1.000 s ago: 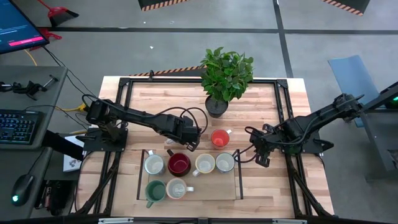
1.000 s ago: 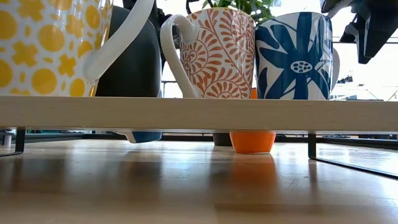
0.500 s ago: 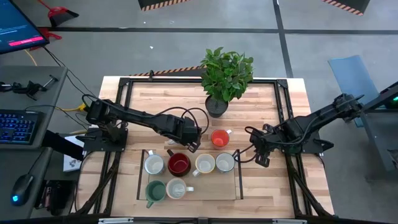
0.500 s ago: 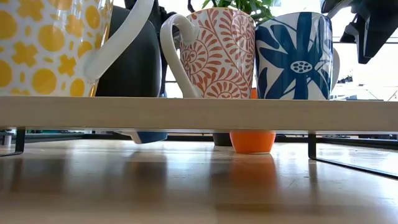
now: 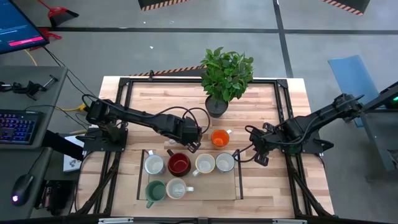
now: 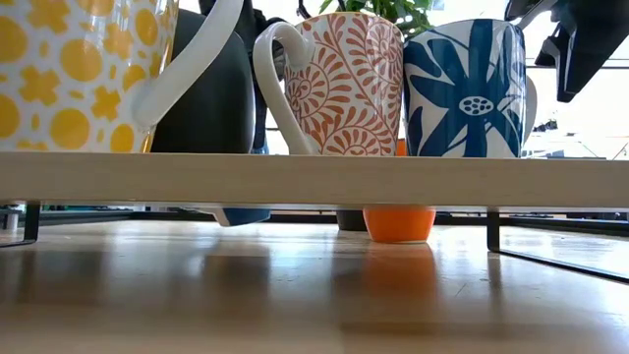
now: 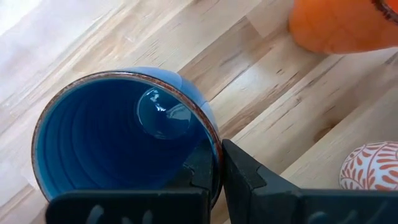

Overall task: Place coffee mugs
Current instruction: Put the blue mug on the shelf

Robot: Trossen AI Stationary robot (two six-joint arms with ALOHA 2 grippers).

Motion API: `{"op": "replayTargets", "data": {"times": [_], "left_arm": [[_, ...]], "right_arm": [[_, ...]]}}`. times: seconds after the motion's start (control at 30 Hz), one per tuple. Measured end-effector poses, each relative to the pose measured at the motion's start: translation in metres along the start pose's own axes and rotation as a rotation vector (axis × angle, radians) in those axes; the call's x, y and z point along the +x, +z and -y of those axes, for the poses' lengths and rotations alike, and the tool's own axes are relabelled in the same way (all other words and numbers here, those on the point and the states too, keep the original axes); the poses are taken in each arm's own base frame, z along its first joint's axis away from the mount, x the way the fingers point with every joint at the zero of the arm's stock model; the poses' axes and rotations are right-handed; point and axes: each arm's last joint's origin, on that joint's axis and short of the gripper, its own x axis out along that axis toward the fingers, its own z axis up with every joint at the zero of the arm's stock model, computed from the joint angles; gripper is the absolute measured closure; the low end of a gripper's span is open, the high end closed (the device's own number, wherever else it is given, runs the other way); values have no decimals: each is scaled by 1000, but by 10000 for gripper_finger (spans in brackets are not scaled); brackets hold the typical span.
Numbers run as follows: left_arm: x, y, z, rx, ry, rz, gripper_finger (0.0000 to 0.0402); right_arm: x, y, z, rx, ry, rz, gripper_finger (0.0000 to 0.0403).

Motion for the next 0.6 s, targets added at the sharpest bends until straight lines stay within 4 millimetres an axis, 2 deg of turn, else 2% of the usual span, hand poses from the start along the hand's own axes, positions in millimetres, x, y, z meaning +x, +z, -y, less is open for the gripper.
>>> {"op": "replayTargets", "data": {"times": [0.27, 0.6], "left_arm": [[0, 3, 4, 73, -42, 33, 389], [1, 9, 4, 65, -65, 55, 342]], "right_arm": [[0, 0, 0, 3, -1, -1, 331], [0, 0, 0, 49, 0, -1, 331]]}}
